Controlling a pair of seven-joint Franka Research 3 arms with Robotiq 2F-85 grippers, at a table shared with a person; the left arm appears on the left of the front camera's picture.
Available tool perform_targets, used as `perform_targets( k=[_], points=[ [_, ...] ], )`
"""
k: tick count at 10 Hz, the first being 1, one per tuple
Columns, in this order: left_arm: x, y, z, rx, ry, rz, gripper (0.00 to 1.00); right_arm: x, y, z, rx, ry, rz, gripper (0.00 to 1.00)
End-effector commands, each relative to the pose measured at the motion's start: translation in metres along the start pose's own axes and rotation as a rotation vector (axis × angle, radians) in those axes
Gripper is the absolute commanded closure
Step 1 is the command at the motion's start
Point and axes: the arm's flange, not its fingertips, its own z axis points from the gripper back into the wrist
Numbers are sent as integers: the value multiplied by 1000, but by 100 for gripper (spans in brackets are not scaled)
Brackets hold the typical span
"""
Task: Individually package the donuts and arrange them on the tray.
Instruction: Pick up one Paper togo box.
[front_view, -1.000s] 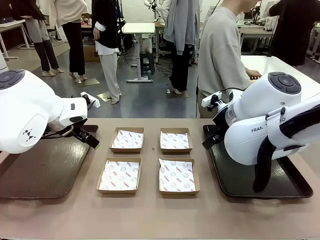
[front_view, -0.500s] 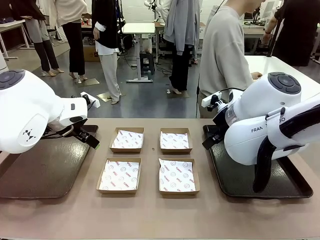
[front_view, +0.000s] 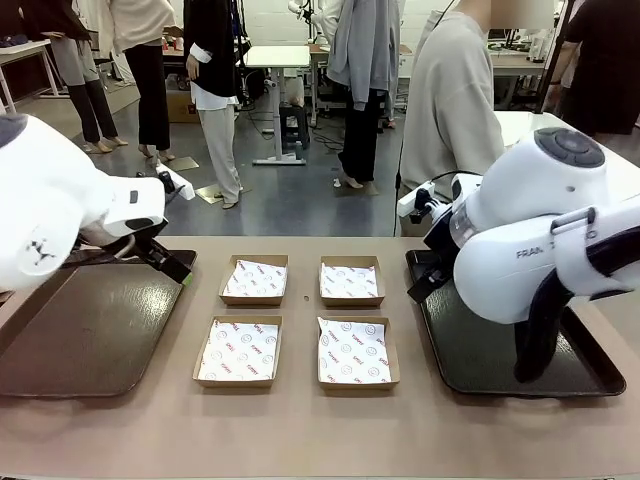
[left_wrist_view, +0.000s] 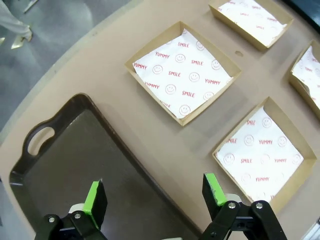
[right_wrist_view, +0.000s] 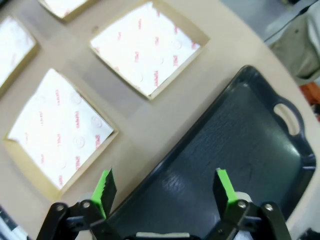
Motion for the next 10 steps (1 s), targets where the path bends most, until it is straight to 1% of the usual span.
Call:
perform_targets(
  k=[1, 2, 3, 4, 5, 7, 8, 9, 10],
  points=[
    [-100, -30, 58, -22, 64, -42, 0, -98, 22, 52, 55, 37, -17, 0],
    [-112, -35, 74, -44, 76, -52, 0, -112, 30, 66, 64, 47, -33, 0],
    [-126, -44, 89, -62, 98, -59, 0, -126, 39, 76, 83, 78, -28, 0],
    [-133, -47, 98, -89, 128, -76, 0, -136, 43, 79, 110, 132, -45, 0],
    [-144, -54, 105, -110, 164, -79, 0, -147, 47, 80, 146, 180, -67, 0],
    [-159, -58, 108, -134, 222, -61, 0, -160, 47, 70, 188, 218, -109, 0],
    [-161, -57, 105, -89, 197, -25, 0, -159, 40, 65, 94, 215, -90, 0],
    [-33, -12, 130, -113, 229, -62, 0, -42, 2, 101, 161, 230, -86, 0],
    [-33, -12, 130, -113, 229, -62, 0, -42, 2, 101, 161, 230, -86, 0]
  ],
)
